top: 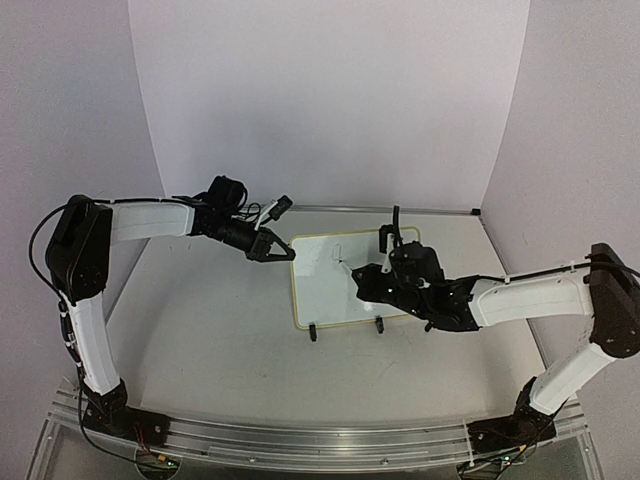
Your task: Write a sentence on the whiteboard
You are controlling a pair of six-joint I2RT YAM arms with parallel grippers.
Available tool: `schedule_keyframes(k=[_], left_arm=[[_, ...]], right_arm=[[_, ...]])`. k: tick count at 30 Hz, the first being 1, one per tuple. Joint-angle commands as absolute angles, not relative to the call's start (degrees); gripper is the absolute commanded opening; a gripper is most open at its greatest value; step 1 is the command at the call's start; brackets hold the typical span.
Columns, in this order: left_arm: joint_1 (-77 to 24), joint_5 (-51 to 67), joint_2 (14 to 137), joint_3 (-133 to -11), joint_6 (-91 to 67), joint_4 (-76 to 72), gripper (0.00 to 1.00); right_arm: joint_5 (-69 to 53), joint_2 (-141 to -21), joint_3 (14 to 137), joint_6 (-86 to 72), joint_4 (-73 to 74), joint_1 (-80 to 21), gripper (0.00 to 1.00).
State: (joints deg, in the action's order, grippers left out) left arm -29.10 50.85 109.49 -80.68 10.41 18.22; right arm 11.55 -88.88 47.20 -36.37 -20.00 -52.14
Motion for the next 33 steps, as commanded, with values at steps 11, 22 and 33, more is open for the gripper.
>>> schedule_keyframes(k=[11, 22, 33], left_arm=[[-29.67, 44.56, 109.21, -81.3, 16.74, 20.78, 0.0], [-29.63, 44.56, 109.29, -81.3, 16.88, 20.83, 0.0], [-29.66, 44.65, 109.37, -81.3, 16.82, 20.83, 0.0]], right_arm=[[17.7, -91.37, 49.67, -35.28, -21.69, -51.31, 0.0], [18.2, -91.16, 49.93, -34.32, -23.03, -51.33, 0.0], [20.1, -91.65, 49.89, -35.48, -22.93, -51.32, 0.0]])
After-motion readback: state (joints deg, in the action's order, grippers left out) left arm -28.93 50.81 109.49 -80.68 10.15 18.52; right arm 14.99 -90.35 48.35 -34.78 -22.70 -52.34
